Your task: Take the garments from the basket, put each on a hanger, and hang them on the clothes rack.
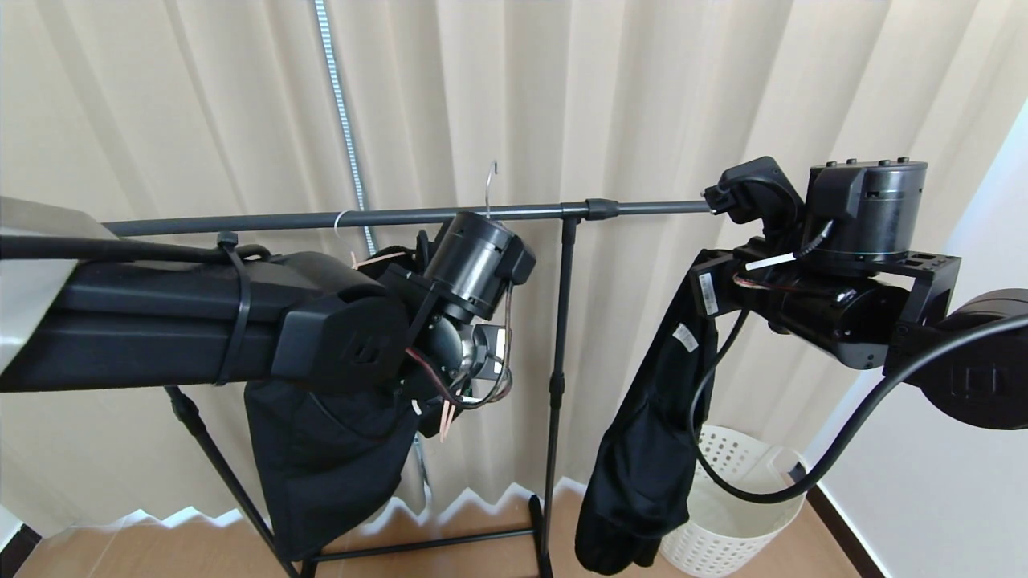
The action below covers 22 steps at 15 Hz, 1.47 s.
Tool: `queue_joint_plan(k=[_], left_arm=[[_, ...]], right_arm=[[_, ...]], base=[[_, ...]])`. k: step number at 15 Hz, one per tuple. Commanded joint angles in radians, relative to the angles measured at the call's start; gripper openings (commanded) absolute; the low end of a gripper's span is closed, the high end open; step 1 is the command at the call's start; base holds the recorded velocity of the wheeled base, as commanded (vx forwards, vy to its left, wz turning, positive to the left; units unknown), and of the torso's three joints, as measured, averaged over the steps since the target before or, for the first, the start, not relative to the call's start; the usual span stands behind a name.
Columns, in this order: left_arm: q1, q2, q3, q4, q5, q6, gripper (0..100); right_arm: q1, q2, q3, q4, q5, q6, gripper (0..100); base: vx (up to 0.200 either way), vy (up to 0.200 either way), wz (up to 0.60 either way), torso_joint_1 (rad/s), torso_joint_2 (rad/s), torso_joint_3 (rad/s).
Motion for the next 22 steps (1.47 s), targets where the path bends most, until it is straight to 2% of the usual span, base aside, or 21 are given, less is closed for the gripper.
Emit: queue_joint_plan(k=[1, 5, 10, 11, 13, 14, 15, 18, 20, 22], left_arm=[[-0.005, -0.039, 0.064, -0.025, 0.000, 0.010, 0], [-0.031, -0.111, 0.219, -0.091, -0.004, 0.031, 0], [-0.069, -0.254, 0.555, -0.343, -0.020, 0.130, 0], [-0.069, -0.318, 0.674, -0.433, -0.081, 0.182, 0], [-0.062, -0.398, 0.813, -0.548, -0.196, 0.272, 0], [-0.057, -0.415, 0.846, -0.584, -0.247, 0.301, 0], [-0.042, -0.436, 0.908, -0.644, -0.353, 0.338, 0], [-0.020, -0.493, 1.012, -0.763, -0.497, 0.361, 0], [-0.003, -0.521, 1.040, -0.779, -0.600, 0.370, 0], [-0.002, -0.536, 1.047, -0.779, -0.659, 0.370, 0]], right_arm=[[0.001, 0.002, 0.000, -0.001, 0.000, -0.001, 0], [0.001, 0.002, 0.000, -0.001, 0.000, -0.001, 0], [0.001, -0.005, 0.005, -0.001, -0.018, -0.001, 0], [0.001, -0.003, 0.005, -0.002, -0.035, -0.001, 0], [0.001, -0.005, 0.003, -0.007, -0.054, -0.001, 0], [0.001, -0.005, 0.003, -0.007, -0.080, -0.001, 0], [0.001, -0.005, 0.002, -0.007, -0.135, -0.001, 0], [0.001, 0.003, -0.021, -0.007, -0.179, -0.004, 0], [0.001, 0.020, -0.032, -0.007, -0.202, -0.002, 0], [0.014, 0.043, -0.032, -0.014, -0.204, -0.001, 0]], base=[[0.000, 0.000, 0.00, 0.000, 0.00, 0.000], [0.000, 0.000, 0.00, 0.000, 0.00, 0.000], [0.000, 0.000, 0.00, 0.000, 0.00, 0.000], [0.000, 0.000, 0.00, 0.000, 0.00, 0.000], [0.000, 0.000, 0.00, 0.000, 0.00, 0.000], [0.000, 0.000, 0.00, 0.000, 0.00, 0.000], [0.000, 0.000, 0.00, 0.000, 0.00, 0.000], [0.000, 0.000, 0.00, 0.000, 0.00, 0.000], [0.000, 0.000, 0.00, 0.000, 0.00, 0.000], [0.000, 0.000, 0.00, 0.000, 0.00, 0.000]])
